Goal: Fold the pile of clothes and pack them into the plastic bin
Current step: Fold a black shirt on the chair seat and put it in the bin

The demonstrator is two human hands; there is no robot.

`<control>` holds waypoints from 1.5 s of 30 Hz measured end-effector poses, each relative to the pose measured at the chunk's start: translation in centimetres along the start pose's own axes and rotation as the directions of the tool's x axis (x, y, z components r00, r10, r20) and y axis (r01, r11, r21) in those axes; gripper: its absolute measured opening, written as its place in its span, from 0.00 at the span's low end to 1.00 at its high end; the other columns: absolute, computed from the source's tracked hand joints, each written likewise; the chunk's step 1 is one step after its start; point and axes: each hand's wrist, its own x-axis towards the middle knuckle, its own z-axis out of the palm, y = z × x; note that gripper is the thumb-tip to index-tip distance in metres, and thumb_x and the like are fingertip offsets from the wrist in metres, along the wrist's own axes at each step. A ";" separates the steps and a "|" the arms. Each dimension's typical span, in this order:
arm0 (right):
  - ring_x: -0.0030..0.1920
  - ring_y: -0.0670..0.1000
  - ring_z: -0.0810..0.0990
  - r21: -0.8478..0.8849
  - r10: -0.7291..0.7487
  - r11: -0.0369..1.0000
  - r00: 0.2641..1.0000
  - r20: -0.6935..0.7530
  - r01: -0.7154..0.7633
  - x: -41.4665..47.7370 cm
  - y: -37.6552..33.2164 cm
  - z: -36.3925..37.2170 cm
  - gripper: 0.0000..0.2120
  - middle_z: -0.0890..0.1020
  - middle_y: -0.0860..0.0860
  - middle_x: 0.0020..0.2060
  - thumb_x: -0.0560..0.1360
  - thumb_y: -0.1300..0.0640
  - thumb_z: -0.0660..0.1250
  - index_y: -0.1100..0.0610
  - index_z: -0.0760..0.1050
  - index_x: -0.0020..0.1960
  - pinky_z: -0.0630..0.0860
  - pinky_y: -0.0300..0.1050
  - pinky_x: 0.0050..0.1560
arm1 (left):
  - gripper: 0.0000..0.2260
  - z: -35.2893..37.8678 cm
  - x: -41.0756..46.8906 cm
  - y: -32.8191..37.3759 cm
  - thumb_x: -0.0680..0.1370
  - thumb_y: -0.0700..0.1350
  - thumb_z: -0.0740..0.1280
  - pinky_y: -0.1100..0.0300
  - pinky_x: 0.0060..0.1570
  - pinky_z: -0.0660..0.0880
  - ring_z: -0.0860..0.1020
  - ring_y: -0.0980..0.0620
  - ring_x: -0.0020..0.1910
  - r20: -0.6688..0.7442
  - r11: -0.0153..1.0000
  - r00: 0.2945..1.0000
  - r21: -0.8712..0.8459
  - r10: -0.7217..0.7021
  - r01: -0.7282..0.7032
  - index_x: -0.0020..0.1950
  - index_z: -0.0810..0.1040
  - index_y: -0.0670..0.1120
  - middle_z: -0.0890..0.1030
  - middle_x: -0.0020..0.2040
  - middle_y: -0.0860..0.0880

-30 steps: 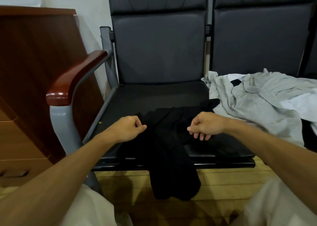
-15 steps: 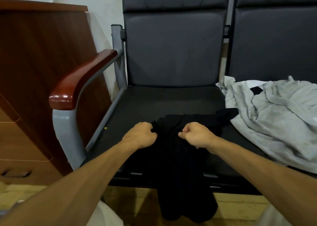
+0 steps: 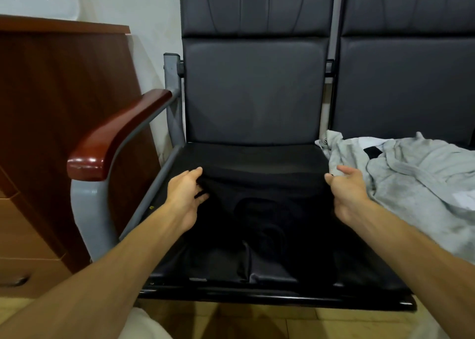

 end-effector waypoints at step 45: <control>0.42 0.55 0.79 -0.771 -0.393 0.484 0.890 0.231 0.414 -0.1 -1.3 -3.8 0.18 0.79 0.53 0.32 0.77 0.46 0.65 0.56 0.72 0.34 0.74 0.48 0.45 | 0.09 -6.9 -0.4 1.1 0.78 0.56 0.65 0.48 0.51 0.76 0.76 0.51 0.49 0.186 0.277 0.856 0.894 0.482 -0.351 0.46 0.76 0.52 0.79 0.47 0.51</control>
